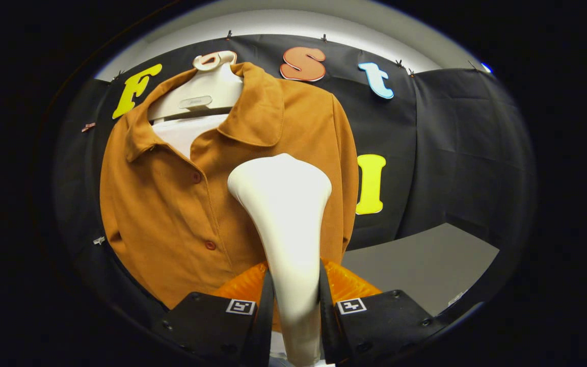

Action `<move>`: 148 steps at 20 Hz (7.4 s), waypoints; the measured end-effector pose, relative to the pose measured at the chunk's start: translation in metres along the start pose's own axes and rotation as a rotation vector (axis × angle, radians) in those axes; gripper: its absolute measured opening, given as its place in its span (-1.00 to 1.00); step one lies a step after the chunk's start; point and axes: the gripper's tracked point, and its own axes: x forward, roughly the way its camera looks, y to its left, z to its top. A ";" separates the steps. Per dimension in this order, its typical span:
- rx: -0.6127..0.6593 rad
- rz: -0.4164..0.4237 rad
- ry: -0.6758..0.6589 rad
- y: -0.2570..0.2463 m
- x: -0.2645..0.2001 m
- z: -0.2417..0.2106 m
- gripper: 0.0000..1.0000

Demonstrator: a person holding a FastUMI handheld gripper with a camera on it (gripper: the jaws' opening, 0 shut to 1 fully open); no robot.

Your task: Iron the clothes twice with a garment steamer, once on the left side and once on the right side.

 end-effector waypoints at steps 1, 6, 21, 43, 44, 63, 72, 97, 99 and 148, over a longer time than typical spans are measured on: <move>-0.008 -0.005 0.020 0.000 0.004 -0.007 -0.13; -0.027 -0.025 0.155 -0.003 0.022 -0.052 -0.13; 0.001 -0.053 0.439 -0.013 0.030 -0.158 -0.13; 0.027 -0.011 0.301 -0.015 0.003 -0.114 -0.13; 0.028 0.002 0.254 -0.013 -0.005 -0.097 -0.13; -0.048 0.262 0.037 0.151 -0.029 -0.031 -0.13; -0.081 0.214 0.213 0.168 0.002 -0.098 -0.12; -0.111 0.192 0.566 0.150 -0.023 -0.236 -0.12; -0.098 0.191 0.490 0.147 -0.027 -0.207 -0.12; 0.047 0.143 -0.401 -0.024 -0.099 0.059 -0.13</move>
